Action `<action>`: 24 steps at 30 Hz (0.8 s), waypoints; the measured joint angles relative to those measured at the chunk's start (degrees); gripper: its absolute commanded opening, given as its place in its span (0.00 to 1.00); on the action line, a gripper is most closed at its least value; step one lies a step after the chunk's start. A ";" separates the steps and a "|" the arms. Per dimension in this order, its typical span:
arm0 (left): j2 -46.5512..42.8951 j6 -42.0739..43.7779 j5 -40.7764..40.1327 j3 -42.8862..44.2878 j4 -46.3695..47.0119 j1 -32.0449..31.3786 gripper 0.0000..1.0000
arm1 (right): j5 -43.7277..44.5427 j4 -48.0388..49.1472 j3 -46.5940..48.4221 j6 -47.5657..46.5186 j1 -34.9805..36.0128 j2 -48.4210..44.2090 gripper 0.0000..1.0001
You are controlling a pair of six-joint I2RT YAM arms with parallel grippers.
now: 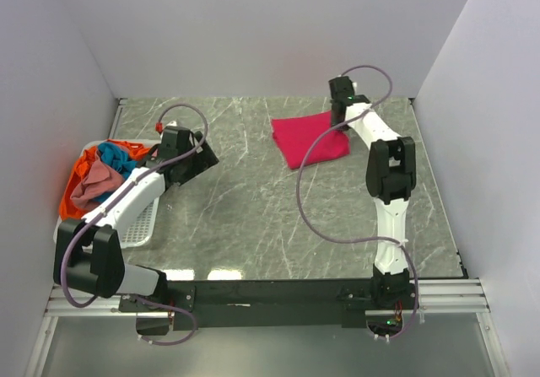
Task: Fold and stack the t-shirts
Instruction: Neatly place the folded tshirt to the corner
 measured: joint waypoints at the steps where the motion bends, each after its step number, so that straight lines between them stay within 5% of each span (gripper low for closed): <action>1: 0.52 -0.09 0.07 0.63 0.02 0.00 0.99 | 0.28 0.13 0.11 -0.74 -1.31 0.42 0.00; 13: 5.49 -0.94 0.98 9.35 -0.28 0.00 0.99 | 1.11 -1.25 16.11 -5.25 -16.81 12.41 0.00; 24: 10.75 -0.87 0.96 13.73 -1.03 0.00 0.99 | 1.70 0.46 14.21 -7.52 -23.56 11.37 0.00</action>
